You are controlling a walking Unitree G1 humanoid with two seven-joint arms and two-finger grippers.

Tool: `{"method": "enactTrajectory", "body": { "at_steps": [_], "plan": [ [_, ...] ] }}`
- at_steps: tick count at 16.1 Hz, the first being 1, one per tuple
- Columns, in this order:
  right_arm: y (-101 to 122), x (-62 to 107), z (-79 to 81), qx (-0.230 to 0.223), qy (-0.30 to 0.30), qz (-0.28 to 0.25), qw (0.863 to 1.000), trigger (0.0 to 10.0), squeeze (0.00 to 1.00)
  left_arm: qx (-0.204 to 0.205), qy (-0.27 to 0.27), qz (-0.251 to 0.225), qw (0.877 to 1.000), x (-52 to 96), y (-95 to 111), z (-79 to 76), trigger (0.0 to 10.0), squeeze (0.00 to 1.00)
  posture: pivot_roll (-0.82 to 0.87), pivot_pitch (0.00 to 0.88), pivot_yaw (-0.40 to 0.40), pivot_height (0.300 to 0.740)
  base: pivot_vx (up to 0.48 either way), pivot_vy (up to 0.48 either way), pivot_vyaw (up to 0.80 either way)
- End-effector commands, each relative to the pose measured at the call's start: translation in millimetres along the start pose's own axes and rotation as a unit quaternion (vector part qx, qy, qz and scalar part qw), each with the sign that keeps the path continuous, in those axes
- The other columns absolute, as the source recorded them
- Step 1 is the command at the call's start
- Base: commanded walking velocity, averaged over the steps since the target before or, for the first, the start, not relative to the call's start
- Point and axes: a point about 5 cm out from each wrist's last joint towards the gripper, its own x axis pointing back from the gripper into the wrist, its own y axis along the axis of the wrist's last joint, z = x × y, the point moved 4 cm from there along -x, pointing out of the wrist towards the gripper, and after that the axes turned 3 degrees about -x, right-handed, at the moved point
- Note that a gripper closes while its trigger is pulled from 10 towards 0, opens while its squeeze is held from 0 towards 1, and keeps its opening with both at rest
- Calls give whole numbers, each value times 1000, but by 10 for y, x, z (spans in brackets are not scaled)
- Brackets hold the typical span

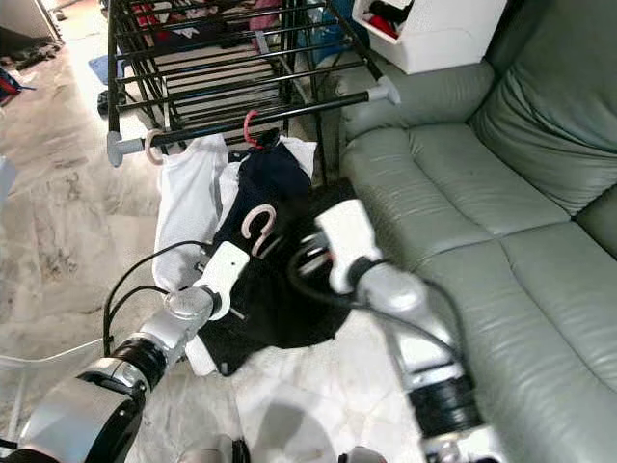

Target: Hang hanger

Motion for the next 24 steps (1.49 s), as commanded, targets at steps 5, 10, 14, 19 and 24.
{"method": "enactTrajectory", "body": {
  "at_steps": [5, 10, 14, 19, 24],
  "plan": [
    [-623, 307, 29, 87, 32, 140, 986, 10000, 1000, 6, 0, -8, 1000, 7, 34, 54, 0, 0, -79, 0, 51, 740, 0, 0, 0],
    [-1046, 618, 109, 213, 98, 217, 948, 10000, 1000, 12, -18, -7, 1000, 34, 29, 119, 0, 0, -81, 0, 59, 740, 0, 0, 0],
    [-1061, 772, 416, 191, 213, 199, 937, 10000, 1000, -4, -59, -14, 998, 31, 59, 11, 0, 0, -81, 0, 59, 740, 0, 0, 0],
    [-741, 852, 272, 195, 240, 167, 936, 10000, 1000, -55, -124, -5, 991, 113, -76, -56, 0, 0, -76, 0, 64, 740, 0, 0, 0],
    [-452, 1161, -18, 156, 262, 179, 935, 10000, 1000, -156, -246, 3, 957, 355, -243, -69, 0, 0, -75, 0, 67, 740, 0, 0, 0]
  ]
}}
